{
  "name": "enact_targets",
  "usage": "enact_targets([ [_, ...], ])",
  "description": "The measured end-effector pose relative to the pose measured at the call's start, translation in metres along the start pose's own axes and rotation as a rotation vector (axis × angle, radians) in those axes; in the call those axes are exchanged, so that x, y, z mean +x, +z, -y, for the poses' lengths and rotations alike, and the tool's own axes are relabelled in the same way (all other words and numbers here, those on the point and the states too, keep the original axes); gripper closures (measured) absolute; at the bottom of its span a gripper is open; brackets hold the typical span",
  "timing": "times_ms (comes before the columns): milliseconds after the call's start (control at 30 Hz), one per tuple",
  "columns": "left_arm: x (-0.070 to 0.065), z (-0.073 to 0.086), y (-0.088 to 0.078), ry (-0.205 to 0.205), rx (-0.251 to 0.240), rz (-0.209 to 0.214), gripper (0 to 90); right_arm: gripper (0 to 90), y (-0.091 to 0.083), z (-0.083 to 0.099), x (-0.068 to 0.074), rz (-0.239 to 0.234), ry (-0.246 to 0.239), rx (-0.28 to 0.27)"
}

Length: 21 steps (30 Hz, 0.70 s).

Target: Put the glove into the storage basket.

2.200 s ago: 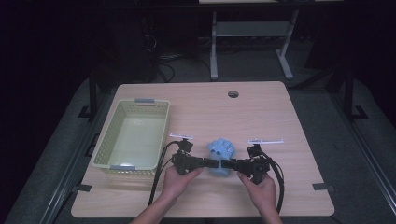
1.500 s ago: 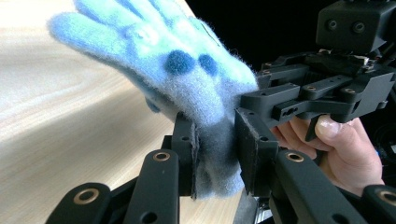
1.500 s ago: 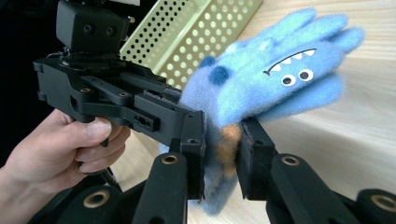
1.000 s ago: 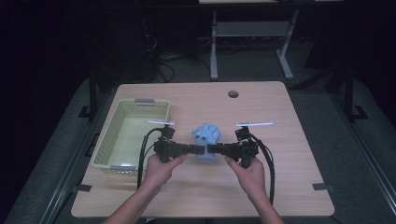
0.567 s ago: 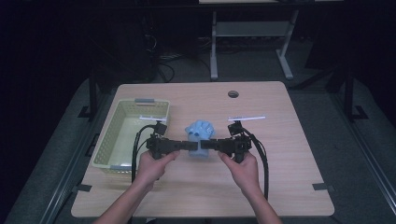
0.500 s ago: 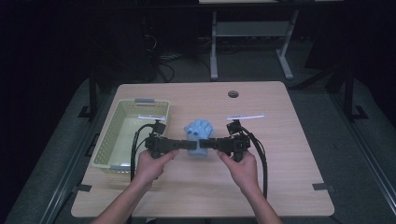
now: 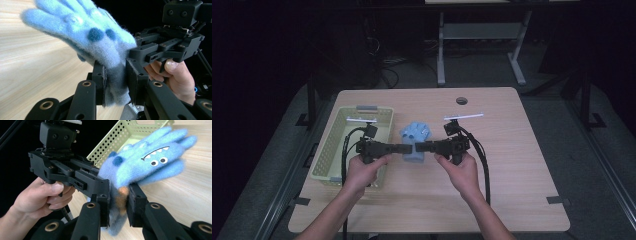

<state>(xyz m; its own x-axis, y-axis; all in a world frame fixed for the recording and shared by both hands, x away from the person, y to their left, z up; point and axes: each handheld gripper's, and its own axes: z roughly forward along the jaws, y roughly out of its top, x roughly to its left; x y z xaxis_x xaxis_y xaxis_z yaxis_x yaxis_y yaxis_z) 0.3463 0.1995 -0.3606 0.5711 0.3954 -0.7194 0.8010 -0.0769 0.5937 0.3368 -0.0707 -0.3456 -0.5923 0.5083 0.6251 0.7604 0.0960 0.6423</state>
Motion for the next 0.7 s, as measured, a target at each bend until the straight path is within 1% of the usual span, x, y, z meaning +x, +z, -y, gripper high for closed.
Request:
enact_targets([
  [100, 0.002, -0.001, -0.006, -0.007, -0.01, 0.0, 70.5, 74.4, 0.004, -0.004, 0.003, -0.004, -0.006, 0.006],
  [133, 0.002, -0.001, -0.009, -0.01, -0.014, -0.001, 70.5, 74.4, 0.006, -0.006, 0.004, -0.006, -0.016, 0.009],
  [200, 0.004, -0.002, -0.013, -0.013, -0.017, -0.008, 70.5, 74.4, 0.01, -0.009, 0.005, -0.013, -0.013, 0.014],
  [233, 0.005, -0.002, -0.015, -0.01, -0.015, -0.007, 70.5, 74.4, 0.013, -0.01, 0.006, -0.014, -0.023, 0.018],
  [300, 0.007, -0.002, -0.019, -0.01, -0.018, -0.011, 70.5, 74.4, 0.017, -0.012, 0.007, -0.018, -0.02, 0.023],
  [400, 0.008, -0.003, -0.026, -0.014, -0.022, -0.014, 70.5, 74.4, 0.023, -0.016, 0.01, -0.024, -0.034, 0.028],
  [700, 0.011, -0.004, -0.042, -0.015, -0.034, -0.027, 70.6, 74.4, 0.036, -0.024, 0.018, -0.035, -0.049, 0.045],
])
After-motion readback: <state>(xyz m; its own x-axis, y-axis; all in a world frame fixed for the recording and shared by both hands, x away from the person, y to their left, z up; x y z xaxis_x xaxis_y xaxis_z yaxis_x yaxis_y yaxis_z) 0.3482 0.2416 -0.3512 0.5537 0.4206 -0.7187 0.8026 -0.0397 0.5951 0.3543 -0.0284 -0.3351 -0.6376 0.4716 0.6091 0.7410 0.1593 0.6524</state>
